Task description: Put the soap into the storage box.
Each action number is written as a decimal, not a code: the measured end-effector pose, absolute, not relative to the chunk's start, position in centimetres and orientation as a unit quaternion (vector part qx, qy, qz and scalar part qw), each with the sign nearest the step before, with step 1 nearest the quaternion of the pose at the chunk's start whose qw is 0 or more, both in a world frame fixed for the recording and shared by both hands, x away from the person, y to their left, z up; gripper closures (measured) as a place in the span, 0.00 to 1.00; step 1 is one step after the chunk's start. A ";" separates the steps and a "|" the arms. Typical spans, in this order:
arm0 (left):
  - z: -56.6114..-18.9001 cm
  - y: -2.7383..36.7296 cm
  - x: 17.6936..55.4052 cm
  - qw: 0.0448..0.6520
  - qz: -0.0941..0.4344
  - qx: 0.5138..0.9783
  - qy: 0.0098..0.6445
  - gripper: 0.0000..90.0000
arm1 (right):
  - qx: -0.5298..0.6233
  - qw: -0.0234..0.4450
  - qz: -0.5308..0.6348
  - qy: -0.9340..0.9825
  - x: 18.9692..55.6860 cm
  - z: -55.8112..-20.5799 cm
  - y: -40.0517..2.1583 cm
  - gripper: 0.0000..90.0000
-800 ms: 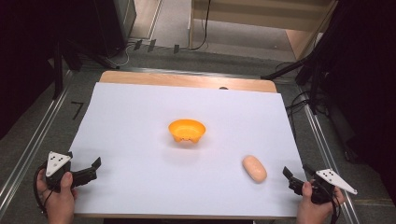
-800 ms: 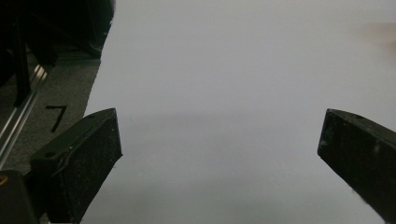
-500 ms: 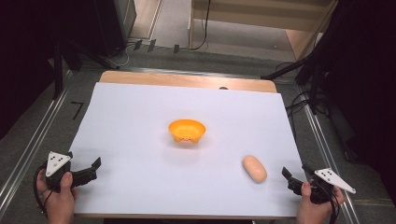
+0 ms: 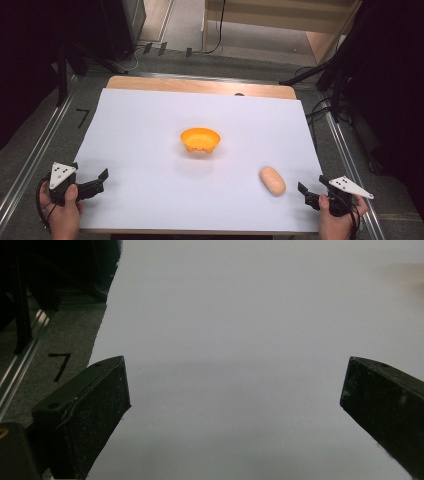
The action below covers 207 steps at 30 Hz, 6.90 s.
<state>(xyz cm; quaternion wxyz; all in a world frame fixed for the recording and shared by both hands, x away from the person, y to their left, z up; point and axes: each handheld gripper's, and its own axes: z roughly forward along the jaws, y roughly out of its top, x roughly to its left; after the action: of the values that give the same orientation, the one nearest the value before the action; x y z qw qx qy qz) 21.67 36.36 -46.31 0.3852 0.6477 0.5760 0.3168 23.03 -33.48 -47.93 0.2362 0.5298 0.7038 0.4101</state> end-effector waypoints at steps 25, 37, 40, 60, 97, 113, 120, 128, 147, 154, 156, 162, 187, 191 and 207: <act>-46.3 36.4 21.7 0.389 0.314 0.647 0.576 0.00 | 0.491 0.170 0.306 0.798 24.9 -45.9 -30.0 0.10; -46.3 36.4 21.7 0.386 0.315 0.649 0.574 0.00 | 0.488 0.130 0.258 0.824 25.7 -45.2 -28.7 0.06; -46.3 36.4 21.7 0.387 0.315 0.649 0.574 0.00 | 0.484 0.125 0.249 0.829 25.9 -45.2 -28.3 0.06; -46.3 36.4 21.7 0.385 0.314 0.651 0.574 0.00 | 0.474 0.097 0.225 0.846 27.5 -45.2 -25.5 0.08; -46.3 36.4 21.8 0.383 0.311 0.654 0.574 0.00 | 0.512 0.085 0.166 0.838 29.5 -45.7 -21.7 0.37; -46.3 36.3 21.8 0.381 0.312 0.653 0.575 0.00 | 0.521 0.080 0.158 0.835 29.6 -45.6 -21.6 0.37; -46.3 36.3 21.8 0.381 0.312 0.654 0.575 0.00 | 0.505 0.070 0.158 0.846 29.9 -45.5 -21.8 0.37; -46.3 36.3 21.8 0.379 0.313 0.654 0.575 0.00 | 0.486 0.066 0.171 0.855 30.2 -45.0 -22.4 0.37; -46.3 36.4 21.8 0.381 0.313 0.653 0.574 0.00 | 0.424 0.082 0.181 0.884 31.6 -42.4 -21.3 0.37; -46.3 36.3 21.8 0.381 0.313 0.653 0.574 0.00 | 0.397 0.094 0.178 0.895 32.6 -42.1 -20.2 0.37; -46.3 36.3 21.8 0.381 0.312 0.654 0.574 0.00 | 0.387 0.094 0.177 0.900 32.9 -42.0 -20.0 0.37; -46.3 36.4 21.8 0.382 0.311 0.654 0.574 0.00 | 0.379 0.092 0.183 0.902 33.6 -41.7 -19.3 0.37; -46.4 36.3 22.0 0.377 0.310 0.658 0.574 0.00 | 0.324 0.092 0.190 0.922 36.6 -40.5 -17.2 0.37; -46.4 36.3 22.0 0.376 0.308 0.659 0.574 0.00 | 0.314 0.096 0.193 0.925 36.9 -40.3 -16.7 0.37; -46.4 36.2 22.0 0.375 0.309 0.659 0.574 0.00 | 0.271 0.094 0.215 0.933 38.4 -39.4 -15.2 0.37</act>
<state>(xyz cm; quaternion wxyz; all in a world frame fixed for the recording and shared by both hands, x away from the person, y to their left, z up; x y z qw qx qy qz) 21.97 36.24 -46.36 0.3749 0.6591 0.5740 0.3092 38.41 -15.23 -39.44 0.0936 0.2713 0.9335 0.2150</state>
